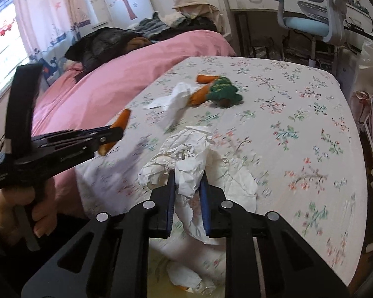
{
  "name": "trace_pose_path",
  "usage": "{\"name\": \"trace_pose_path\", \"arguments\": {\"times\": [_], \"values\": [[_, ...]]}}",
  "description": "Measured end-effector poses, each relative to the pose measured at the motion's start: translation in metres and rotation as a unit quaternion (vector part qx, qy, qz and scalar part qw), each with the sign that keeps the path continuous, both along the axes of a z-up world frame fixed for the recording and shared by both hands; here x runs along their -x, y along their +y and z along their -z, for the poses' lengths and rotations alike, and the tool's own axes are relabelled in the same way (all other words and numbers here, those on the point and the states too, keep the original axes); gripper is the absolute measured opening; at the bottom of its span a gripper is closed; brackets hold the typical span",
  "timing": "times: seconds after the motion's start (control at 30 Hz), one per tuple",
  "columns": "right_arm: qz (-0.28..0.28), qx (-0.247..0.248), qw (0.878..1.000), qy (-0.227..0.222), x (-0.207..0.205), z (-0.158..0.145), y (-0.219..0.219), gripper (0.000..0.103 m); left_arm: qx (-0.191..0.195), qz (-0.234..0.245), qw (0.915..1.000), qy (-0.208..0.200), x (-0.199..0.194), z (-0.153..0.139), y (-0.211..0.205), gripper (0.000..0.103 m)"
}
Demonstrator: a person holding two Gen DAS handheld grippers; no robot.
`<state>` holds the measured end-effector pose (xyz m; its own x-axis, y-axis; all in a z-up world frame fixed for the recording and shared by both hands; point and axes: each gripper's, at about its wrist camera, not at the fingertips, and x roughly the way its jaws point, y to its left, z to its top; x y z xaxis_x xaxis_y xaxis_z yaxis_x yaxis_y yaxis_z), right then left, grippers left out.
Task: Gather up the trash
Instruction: 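Lift the crumpled tissue and carrot piece off the table with both tools, then lower both held items over the yellow basin and open both tools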
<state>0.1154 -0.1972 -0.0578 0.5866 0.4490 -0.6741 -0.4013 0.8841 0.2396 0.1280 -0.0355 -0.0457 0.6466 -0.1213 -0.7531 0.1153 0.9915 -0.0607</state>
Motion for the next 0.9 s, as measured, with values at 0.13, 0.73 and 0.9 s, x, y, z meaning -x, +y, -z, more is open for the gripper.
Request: {"name": "trace_pose_path", "arguments": {"times": [0.13, 0.73, 0.9], "values": [[-0.008, -0.006, 1.000, -0.006, 0.026, -0.005, 0.004, 0.017, 0.003, 0.002, 1.0000, -0.008, 0.012, -0.003, -0.002, 0.015], [-0.065, 0.025, 0.996, 0.054, 0.113, 0.020, 0.027, 0.019, 0.031, 0.006, 0.9990, -0.030, 0.048, -0.013, 0.002, 0.015], [-0.069, 0.073, 0.988, 0.115, 0.125, 0.052, 0.037, 0.041, 0.053, 0.009, 0.9984, -0.020, 0.063, -0.010, 0.005, 0.015]]}}
